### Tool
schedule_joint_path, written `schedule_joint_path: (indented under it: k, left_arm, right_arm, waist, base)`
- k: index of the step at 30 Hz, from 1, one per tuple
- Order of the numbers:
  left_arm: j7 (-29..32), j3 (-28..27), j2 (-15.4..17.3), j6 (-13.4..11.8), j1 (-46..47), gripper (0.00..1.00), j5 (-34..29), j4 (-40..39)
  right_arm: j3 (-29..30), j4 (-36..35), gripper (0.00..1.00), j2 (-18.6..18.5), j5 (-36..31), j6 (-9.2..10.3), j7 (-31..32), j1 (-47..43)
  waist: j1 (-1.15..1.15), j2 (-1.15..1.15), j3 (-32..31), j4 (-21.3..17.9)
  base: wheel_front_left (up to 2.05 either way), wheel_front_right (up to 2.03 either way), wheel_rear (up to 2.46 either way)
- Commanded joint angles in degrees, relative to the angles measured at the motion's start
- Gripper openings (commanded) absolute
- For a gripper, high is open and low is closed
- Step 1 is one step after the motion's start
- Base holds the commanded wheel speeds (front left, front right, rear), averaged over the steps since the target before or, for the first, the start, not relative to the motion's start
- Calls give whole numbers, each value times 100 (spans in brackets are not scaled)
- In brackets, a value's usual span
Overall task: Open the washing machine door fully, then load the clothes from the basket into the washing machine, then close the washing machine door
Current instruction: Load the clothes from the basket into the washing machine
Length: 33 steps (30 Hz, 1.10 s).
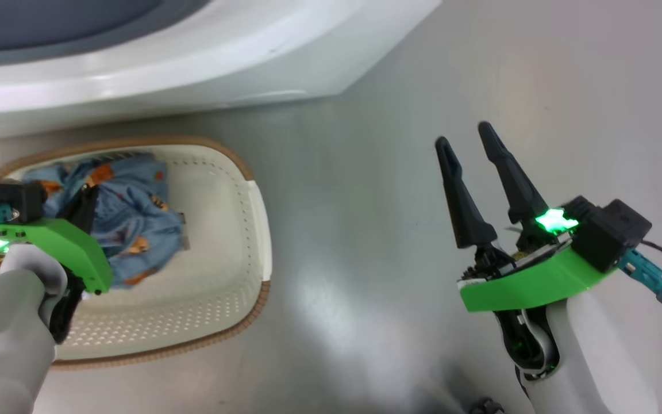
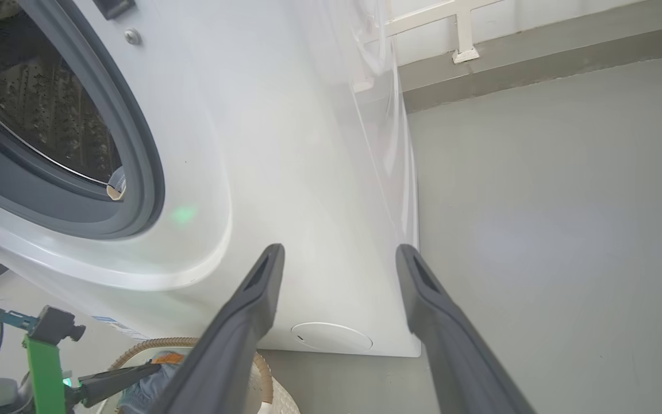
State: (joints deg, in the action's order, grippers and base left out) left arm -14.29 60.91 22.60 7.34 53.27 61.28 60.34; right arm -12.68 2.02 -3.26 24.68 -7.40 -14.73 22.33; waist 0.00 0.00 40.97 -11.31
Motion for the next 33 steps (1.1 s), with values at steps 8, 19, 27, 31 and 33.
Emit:
schedule_joint_path:
  k: [8,19,27,31,33]
  left_arm:
    - [-70,-1002,143,14,-556,0,-209,-624]
    - [-70,-2333,3,14,-1448,0,-1029,-1752]
    - [-71,-2861,-44,14,-1795,0,-1348,-2496]
    - [-71,-3125,-58,14,-1980,0,-1490,-2845]
    - [-71,-3257,-74,14,-2088,0,-1569,-3025]
  right_arm:
    - [100,18,100,38,-168,-9,-27,-505]
    - [377,85,100,-47,-164,-9,-27,-918]
    - [422,94,100,-65,-114,-9,-27,-1017]
    - [460,96,100,-79,-91,-9,-27,-1101]
    - [495,93,100,-94,-74,-9,-27,-1156]
  waist:
    - [0,0,-867,483]
    - [0,0,-1508,648]
    - [0,0,-1714,671]
    - [0,0,-1847,688]
    - [0,0,-1920,697]
  base:
    - [0,0,0]
    - [0,0,0]
    - [0,0,0]
    - [0,0,0]
    - [0,0,0]
